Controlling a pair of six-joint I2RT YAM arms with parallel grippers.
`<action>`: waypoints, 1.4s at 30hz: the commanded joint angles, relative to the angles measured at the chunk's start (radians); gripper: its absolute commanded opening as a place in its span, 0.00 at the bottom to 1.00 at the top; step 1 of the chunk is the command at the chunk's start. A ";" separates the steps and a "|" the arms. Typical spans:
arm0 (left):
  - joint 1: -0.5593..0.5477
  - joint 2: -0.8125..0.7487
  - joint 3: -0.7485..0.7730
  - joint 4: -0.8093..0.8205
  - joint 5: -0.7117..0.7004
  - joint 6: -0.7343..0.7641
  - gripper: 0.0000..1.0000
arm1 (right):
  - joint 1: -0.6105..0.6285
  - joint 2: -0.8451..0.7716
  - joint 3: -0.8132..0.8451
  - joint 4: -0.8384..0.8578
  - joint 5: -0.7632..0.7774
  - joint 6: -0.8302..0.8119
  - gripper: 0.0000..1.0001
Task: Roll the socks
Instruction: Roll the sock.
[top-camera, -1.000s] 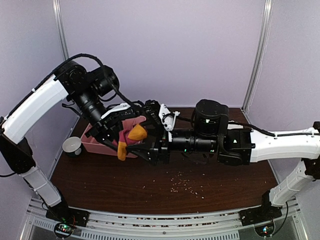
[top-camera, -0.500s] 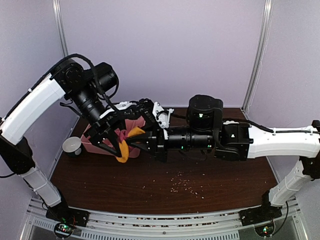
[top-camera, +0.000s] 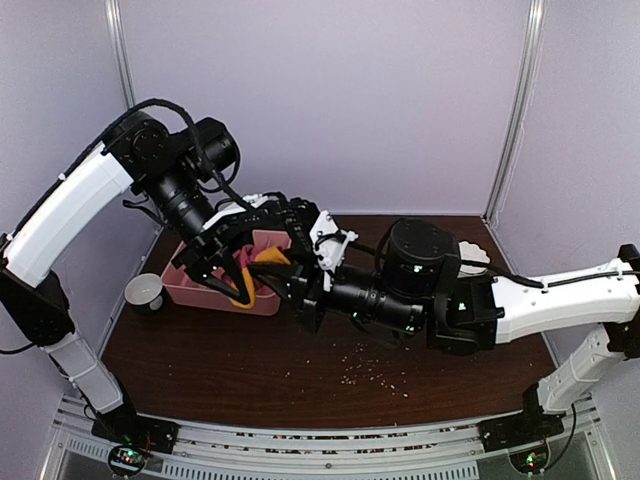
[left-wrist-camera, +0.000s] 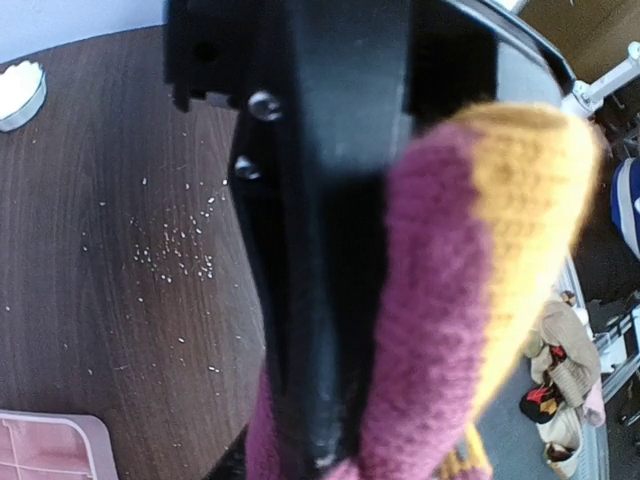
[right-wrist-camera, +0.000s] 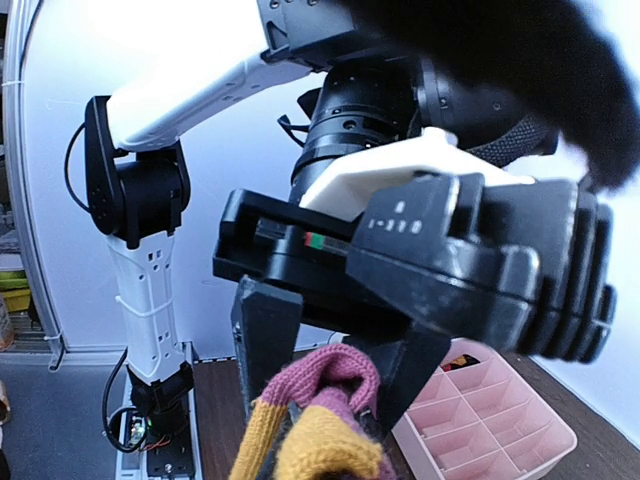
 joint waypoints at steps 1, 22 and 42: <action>0.017 0.011 0.013 0.056 -0.065 -0.024 0.10 | 0.020 -0.006 -0.024 0.148 0.143 -0.001 0.00; 0.059 0.048 0.021 0.014 -0.115 -0.001 0.00 | -0.084 0.024 0.004 0.034 -0.125 0.191 0.77; 0.054 0.029 0.007 0.008 -0.079 0.009 0.00 | -0.151 0.032 0.004 -0.016 -0.185 0.273 0.00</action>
